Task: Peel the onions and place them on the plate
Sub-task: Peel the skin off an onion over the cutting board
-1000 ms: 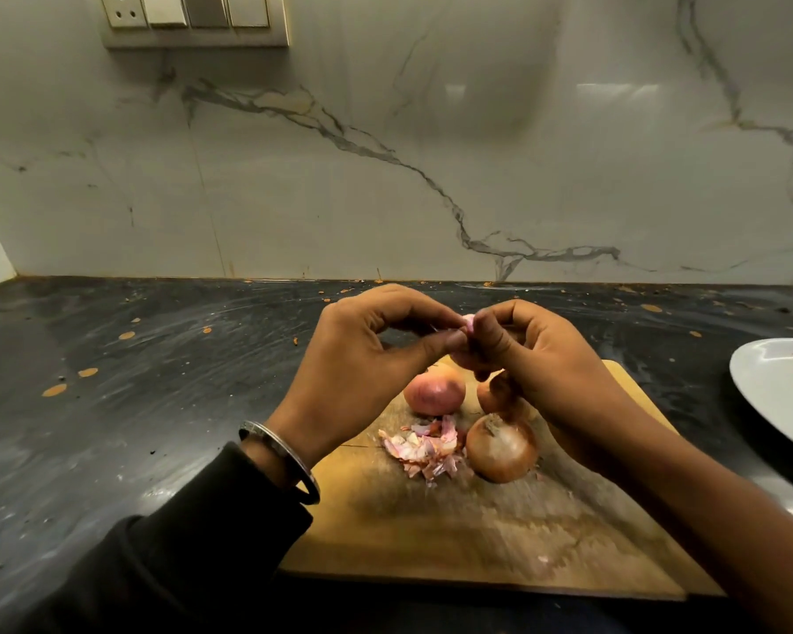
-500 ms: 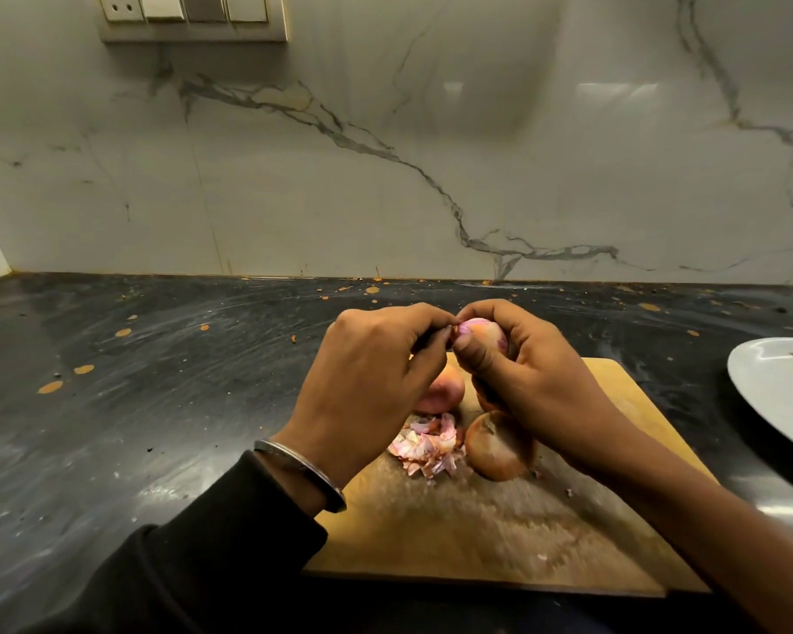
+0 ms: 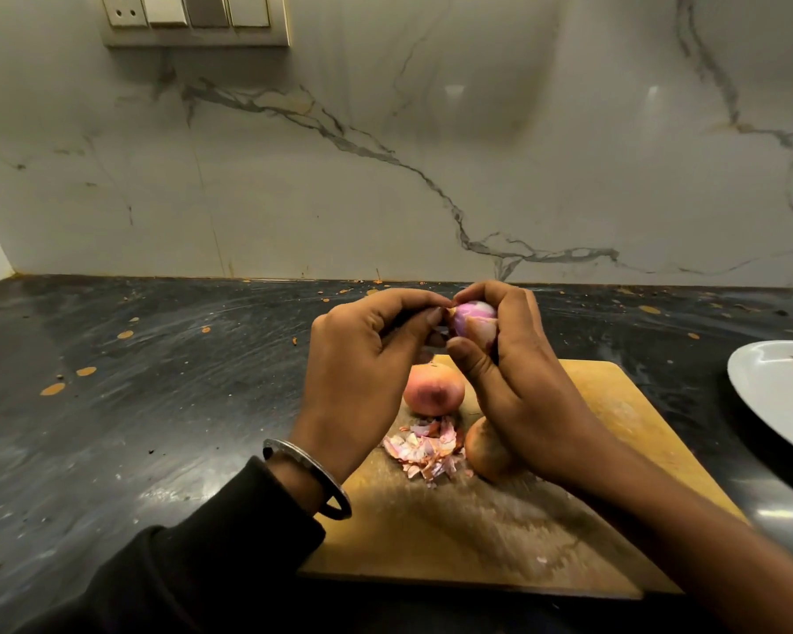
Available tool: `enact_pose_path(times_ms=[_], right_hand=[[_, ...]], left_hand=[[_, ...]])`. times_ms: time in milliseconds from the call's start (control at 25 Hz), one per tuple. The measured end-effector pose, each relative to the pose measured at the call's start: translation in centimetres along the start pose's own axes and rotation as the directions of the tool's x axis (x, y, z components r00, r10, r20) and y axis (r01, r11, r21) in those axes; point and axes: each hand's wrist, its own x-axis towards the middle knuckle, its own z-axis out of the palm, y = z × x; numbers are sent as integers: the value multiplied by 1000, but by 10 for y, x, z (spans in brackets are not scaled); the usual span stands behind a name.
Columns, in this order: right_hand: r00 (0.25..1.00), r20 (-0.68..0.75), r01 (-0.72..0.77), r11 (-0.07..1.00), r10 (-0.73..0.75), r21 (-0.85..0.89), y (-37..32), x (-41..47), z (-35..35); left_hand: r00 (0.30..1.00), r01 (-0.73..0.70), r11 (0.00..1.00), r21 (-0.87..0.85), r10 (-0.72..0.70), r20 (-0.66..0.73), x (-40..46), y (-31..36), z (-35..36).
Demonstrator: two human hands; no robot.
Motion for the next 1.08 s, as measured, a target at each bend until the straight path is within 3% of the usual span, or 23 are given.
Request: enact_pose_path(times_ms=[240, 480, 680, 840, 1000, 1080], right_hand=[[999, 51, -17, 998, 14, 59, 3, 0, -3], [991, -40, 126, 989, -129, -78, 4, 1, 1], [963, -60, 241, 943, -261, -229, 6, 7, -1], [926, -21, 347, 870, -378, -351, 5, 10, -4], [899, 23, 403, 806, -437, -433, 4, 14, -7], [906, 29, 393, 812, -423, -432, 5, 14, -6]], left_hand=[[997, 70, 995, -71, -68, 36, -2, 5, 2], [986, 167, 947, -273, -168, 20, -2, 11, 2], [951, 292, 831, -473, -304, 52, -3, 14, 4], [884, 419, 613, -670, -443, 147, -3, 16, 5], [816, 499, 433, -751, -527, 238, -2, 17, 6], [822, 496, 451, -742, -520, 234, -1, 16, 5]])
